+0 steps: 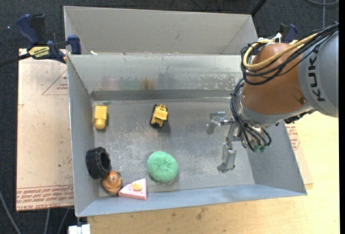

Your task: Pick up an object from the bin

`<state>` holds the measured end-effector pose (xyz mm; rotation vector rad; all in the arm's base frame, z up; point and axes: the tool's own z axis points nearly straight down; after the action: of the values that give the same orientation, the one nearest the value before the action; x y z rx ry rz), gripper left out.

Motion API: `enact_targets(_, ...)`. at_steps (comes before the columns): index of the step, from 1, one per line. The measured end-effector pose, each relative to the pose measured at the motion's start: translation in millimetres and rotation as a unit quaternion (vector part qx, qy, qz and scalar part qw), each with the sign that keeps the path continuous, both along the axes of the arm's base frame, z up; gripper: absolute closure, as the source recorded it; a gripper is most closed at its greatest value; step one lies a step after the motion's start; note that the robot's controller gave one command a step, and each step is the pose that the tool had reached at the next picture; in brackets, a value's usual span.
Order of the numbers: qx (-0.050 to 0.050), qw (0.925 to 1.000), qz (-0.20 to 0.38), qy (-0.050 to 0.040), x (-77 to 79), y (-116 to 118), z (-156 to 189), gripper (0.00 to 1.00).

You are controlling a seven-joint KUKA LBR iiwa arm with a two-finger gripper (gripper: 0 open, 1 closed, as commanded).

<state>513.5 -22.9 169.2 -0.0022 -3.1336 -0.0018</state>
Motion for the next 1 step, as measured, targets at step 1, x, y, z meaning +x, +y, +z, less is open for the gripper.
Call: enact_targets(1,0.000,1.0000,0.000,-0.0041,1.5,0.0,4.4,0.00)
